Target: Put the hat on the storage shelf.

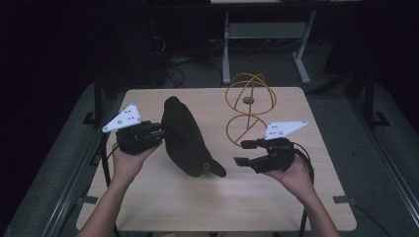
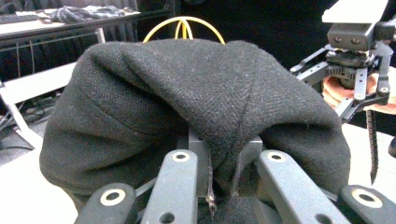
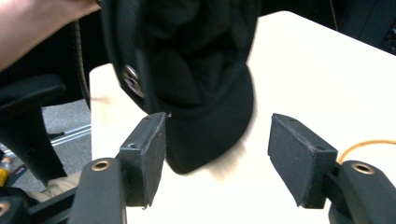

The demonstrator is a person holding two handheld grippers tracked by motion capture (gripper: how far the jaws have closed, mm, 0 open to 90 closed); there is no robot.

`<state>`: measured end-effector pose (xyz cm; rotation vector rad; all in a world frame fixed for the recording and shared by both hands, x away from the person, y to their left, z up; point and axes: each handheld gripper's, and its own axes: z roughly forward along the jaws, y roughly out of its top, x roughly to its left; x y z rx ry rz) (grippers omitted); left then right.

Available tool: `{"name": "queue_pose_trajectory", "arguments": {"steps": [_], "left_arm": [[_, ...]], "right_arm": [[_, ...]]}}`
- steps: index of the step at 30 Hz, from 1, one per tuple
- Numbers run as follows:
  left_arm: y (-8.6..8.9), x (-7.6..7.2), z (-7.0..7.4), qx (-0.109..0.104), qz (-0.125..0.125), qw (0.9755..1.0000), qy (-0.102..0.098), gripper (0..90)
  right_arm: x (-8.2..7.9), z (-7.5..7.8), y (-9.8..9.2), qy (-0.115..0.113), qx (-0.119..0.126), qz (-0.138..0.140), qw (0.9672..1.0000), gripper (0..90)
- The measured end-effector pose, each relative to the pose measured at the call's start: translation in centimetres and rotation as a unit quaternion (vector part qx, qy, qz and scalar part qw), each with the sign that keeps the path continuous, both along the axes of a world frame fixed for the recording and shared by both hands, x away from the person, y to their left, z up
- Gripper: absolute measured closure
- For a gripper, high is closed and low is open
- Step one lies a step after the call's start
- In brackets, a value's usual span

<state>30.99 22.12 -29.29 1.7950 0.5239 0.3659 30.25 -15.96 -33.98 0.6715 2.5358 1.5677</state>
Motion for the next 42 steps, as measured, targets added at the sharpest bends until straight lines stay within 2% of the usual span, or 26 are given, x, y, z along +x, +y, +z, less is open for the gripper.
{"name": "queue_pose_trajectory", "arguments": {"steps": [4, 7, 10, 14, 20, 24, 32, 42], "left_arm": [[0.2, 0.2, 0.2, -0.002, -0.001, 1.0, 0.007, 81.4], [0.3, 0.3, 0.3, 0.0, -0.003, 1.0, 0.009, 81.5], [0.2, 0.5, 0.6, 0.004, -0.006, 0.9999, 0.012, 81.5], [0.2, 1.0, 0.9, 0.006, -0.009, 0.9998, 0.019, 81.5], [0.2, 1.9, 1.3, 0.006, -0.014, 0.9993, 0.034, 81.5], [0.1, 2.3, 1.7, 0.007, -0.015, 0.9992, 0.036, 81.5], [-0.2, 3.2, 2.8, 0.011, -0.016, 0.9992, 0.036, 81.5], [-0.8, 4.6, 4.0, 0.014, -0.022, 0.999, 0.038, 81.6]], "right_arm": [[-0.1, -0.5, -0.7, 0.001, -0.004, -0.01, 0.9999, 35.0], [-0.3, -1.7, -1.7, 0.004, -0.015, -0.025, 0.9996, 32.6], [-0.4, -2.3, -2.2, 0.006, -0.024, -0.034, 0.9991, 31.1], [-0.5, -3.9, -3.8, 0.019, -0.03, -0.054, 0.9979, 29.4], [-0.6, -5.3, -5.3, 0.034, -0.03, -0.073, 0.9963, 28.8], [-0.8, -6.4, -6.8, 0.048, -0.031, -0.087, 0.9946, 28.5], [-1.4, -7.5, -8.5, 0.053, -0.03, -0.107, 0.9923, 27.9], [-1.7, -7.9, -9.8, 0.051, -0.03, -0.125, 0.9904, 26.5]]}}
